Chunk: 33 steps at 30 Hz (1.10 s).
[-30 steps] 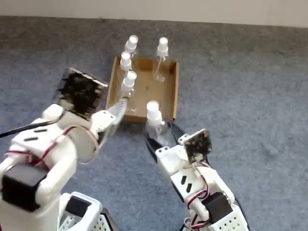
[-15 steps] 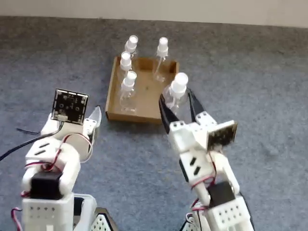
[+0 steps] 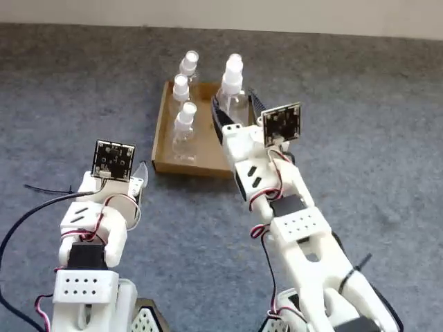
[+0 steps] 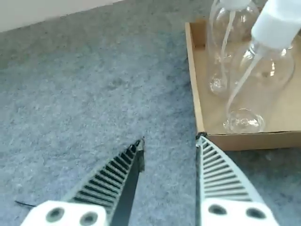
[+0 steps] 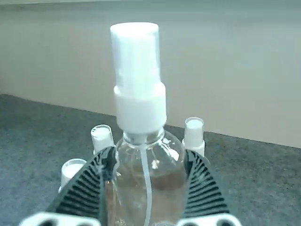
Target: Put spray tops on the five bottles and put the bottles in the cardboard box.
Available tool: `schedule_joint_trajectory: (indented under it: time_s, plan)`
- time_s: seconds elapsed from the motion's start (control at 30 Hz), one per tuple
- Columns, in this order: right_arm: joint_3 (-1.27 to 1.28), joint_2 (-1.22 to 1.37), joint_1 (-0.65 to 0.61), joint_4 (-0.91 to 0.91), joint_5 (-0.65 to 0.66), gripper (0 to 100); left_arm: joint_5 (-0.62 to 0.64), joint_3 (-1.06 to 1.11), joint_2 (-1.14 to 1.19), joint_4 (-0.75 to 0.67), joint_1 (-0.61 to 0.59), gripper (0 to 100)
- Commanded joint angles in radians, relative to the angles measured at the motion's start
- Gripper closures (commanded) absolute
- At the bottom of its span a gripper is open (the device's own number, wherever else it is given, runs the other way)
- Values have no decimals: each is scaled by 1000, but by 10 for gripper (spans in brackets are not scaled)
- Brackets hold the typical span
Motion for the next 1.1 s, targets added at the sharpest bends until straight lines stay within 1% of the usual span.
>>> schedule_joint_trajectory:
  time_s: [0.0, 0.37, 0.5, 0.67, 0.83, 0.97, 1.07]
  plan:
    - [-73, 68, 36, -122, -11, 994, 3, 1, -4, -46, -18, 835]
    - [-73, 278, 53, -337, -12, 994, -2, 2, -4, -46, -15, 836]
    - [-74, 340, 51, -369, -12, 994, -3, 15, -4, -48, -16, 836]
    - [-76, 404, 30, -424, -12, 994, -3, 56, -4, -123, -18, 836]
    - [-84, 510, -7, -470, -12, 994, -3, 61, -4, -124, -16, 836]
    - [-125, 596, -8, -532, -12, 994, -3, 61, -4, -124, -15, 836]
    - [-154, 651, -5, -536, -12, 994, -3, 61, -4, -124, -15, 836]
